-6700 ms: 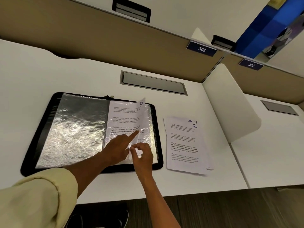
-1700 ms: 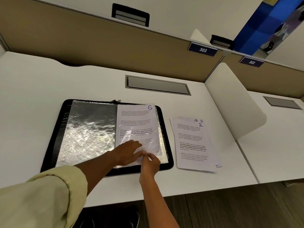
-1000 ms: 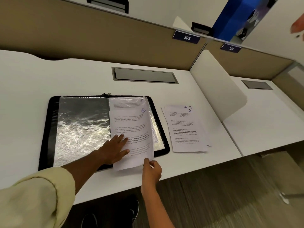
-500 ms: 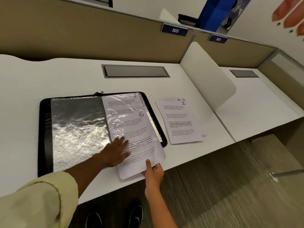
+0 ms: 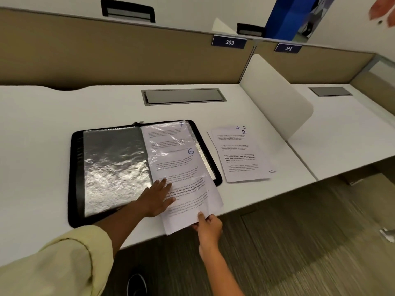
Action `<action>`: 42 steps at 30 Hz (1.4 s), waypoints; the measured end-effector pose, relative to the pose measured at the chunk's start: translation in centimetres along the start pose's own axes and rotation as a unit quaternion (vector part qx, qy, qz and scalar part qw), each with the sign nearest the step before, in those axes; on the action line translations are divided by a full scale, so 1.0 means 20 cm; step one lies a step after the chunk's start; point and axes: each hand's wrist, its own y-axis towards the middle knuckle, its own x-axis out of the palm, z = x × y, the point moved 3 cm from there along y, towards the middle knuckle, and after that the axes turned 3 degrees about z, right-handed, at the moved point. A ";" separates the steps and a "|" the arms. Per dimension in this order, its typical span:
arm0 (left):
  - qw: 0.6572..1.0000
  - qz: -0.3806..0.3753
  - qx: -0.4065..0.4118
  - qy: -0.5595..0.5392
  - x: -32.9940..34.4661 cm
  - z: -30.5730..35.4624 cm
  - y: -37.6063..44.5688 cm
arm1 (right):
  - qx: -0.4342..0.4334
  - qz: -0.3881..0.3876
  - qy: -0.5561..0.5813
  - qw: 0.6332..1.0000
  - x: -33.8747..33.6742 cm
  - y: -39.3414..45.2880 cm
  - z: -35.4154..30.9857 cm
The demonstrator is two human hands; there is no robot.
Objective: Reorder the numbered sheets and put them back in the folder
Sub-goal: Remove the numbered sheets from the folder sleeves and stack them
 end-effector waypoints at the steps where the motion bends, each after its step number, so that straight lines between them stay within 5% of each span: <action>1: 1.000 0.000 -0.004 0.001 0.01 0.01 -0.01 | -0.002 -0.002 -0.002 1.000 -0.03 -0.01 0.01; 19: 0.999 0.012 -0.032 -0.002 0.28 0.28 -0.21 | -0.005 -0.041 -0.007 0.999 -0.60 -0.13 0.14; 42: 0.994 0.108 -0.004 0.034 0.20 0.42 -0.10 | -0.043 0.089 0.111 0.989 -1.11 0.04 0.03</action>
